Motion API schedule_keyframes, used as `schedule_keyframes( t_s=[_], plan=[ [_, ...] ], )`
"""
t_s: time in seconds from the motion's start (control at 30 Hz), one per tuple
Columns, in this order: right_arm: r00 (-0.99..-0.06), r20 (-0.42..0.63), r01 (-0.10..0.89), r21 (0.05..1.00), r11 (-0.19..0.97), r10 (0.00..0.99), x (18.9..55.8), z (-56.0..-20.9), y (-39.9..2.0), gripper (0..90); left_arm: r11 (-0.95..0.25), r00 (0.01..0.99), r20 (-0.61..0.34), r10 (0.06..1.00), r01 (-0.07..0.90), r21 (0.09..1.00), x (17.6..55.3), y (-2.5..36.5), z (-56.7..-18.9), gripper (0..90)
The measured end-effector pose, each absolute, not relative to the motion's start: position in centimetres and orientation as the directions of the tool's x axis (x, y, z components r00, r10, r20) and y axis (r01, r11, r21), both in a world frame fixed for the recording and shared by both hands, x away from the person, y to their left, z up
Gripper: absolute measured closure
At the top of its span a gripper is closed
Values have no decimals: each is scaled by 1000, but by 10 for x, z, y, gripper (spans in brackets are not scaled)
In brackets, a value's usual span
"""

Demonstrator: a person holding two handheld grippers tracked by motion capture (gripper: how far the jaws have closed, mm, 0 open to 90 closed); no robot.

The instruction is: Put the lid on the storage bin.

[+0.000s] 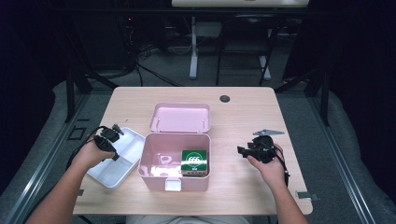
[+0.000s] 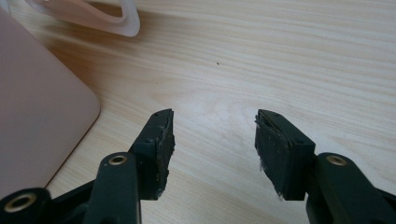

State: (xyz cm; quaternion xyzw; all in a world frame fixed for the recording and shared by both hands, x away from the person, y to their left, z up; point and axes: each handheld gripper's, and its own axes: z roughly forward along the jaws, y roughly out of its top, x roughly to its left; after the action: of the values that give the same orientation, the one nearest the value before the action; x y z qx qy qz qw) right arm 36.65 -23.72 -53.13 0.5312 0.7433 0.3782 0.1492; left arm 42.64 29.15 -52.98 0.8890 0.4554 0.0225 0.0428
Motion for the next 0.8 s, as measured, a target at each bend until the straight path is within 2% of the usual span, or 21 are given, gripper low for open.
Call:
schedule_keyframes(
  t_s=[0.8],
  plan=[
    [-379, 182, 680, 720, 140, 907, 367, -532, -241, 487, -587, 587, 3, 810, 809, 37, 433, 284, -541, 878]
  ],
)
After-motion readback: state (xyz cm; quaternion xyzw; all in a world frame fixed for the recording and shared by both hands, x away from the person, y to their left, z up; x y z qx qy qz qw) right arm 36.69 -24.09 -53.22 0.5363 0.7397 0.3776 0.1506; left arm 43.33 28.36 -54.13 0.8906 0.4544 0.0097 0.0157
